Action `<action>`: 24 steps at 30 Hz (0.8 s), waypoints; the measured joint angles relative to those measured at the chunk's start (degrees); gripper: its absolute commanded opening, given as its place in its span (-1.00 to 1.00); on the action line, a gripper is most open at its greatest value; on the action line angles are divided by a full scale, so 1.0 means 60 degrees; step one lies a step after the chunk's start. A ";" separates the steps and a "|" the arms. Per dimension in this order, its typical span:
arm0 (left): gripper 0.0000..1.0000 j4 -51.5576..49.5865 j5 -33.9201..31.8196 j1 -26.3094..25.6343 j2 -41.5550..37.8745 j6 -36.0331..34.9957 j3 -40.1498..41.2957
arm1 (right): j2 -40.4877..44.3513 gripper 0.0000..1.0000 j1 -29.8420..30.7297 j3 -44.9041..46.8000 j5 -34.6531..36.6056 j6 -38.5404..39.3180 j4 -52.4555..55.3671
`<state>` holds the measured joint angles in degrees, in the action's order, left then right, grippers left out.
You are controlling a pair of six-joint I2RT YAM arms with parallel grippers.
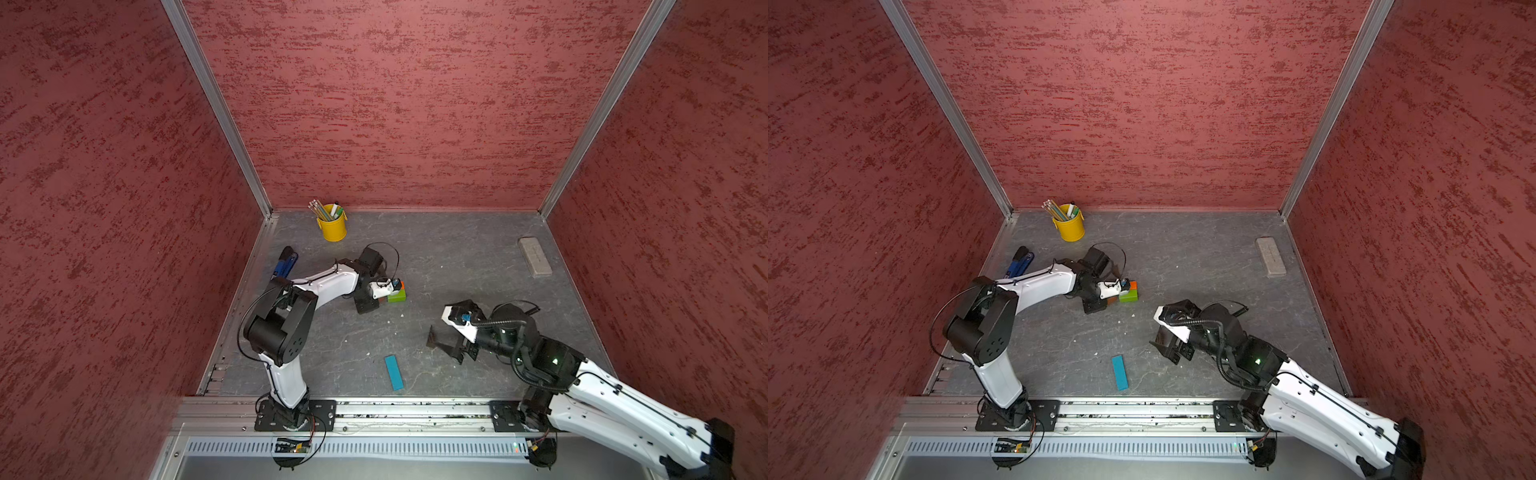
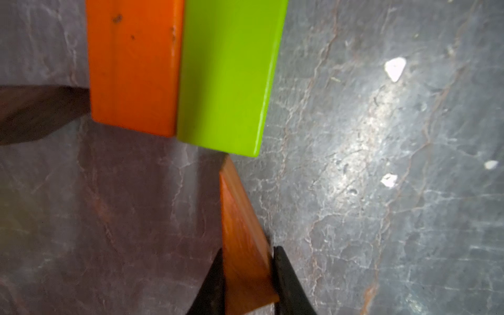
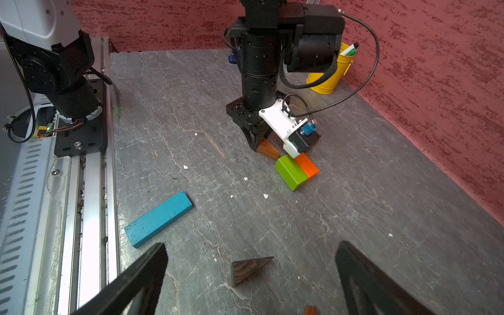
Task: Assemble a small pinwheel with building blocks
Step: Assemble the building block at the center of the board.
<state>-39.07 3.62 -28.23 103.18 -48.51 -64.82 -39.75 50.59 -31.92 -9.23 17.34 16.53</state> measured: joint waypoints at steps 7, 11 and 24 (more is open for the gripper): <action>-0.85 0.0062 0.0062 0.0000 0.0029 0.0000 -0.0018 | 0.0004 0.97 0.0000 0.0000 0.0000 0.0000 -0.0004; -0.83 0.0124 0.0084 0.0007 0.0029 0.0000 -0.0011 | 0.0007 0.97 0.0000 0.0011 0.0000 0.0000 0.0000; -0.56 0.0120 0.0080 0.0007 0.0036 0.0000 -0.0011 | 0.0036 0.97 0.0000 0.0018 0.0000 0.0000 0.0000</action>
<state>-38.35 4.10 -28.18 103.39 -48.51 -64.88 -39.53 50.59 -31.81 -9.23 17.34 16.53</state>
